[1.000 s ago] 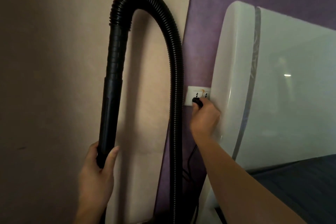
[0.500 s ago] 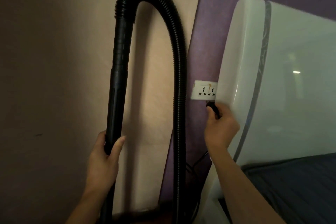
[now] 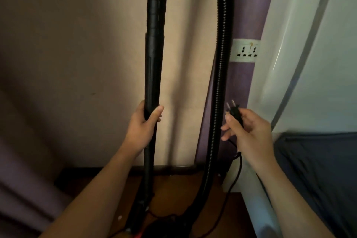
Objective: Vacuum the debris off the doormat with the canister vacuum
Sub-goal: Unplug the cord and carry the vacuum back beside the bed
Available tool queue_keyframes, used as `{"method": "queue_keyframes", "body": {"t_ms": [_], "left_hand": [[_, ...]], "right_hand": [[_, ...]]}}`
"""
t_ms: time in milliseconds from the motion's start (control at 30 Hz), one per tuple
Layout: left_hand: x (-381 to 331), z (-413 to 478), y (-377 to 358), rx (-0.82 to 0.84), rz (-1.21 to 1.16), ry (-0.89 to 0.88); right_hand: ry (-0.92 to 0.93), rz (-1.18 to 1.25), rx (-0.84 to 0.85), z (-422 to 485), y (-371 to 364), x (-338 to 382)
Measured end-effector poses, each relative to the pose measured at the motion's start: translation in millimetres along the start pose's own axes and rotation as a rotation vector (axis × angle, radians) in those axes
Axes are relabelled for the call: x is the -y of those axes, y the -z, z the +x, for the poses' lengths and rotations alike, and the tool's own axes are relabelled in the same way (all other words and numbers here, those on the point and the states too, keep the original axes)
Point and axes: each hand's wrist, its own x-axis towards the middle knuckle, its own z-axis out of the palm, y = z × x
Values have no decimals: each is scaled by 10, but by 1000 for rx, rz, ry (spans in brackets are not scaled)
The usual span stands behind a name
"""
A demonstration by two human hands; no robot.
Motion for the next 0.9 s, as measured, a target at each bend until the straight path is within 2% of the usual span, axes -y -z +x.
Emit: {"method": "queue_keyframes", "body": {"t_ms": [167,433,600,700,800,900], "left_hand": [[-27,-64,206,-76,64,3],[72,-387,557,-185,167,52],[110,-420,660,-189,151,83],[134,-463,709,-112,54,119],[151,-546,723,-2,6,72],[156,-594,707,10,2,3]], "right_hand": [[-37,19,266,-272,-77,-153],[-288,14,621,-947,-516,-668],[-519,-73,687,-1509,-784,-1170],[-652,-62,682,-1830,-837,-1330],[-595,-82,716,-2056,-911,-1395],[-319,-350,828,-2173,-977,-1529]]}}
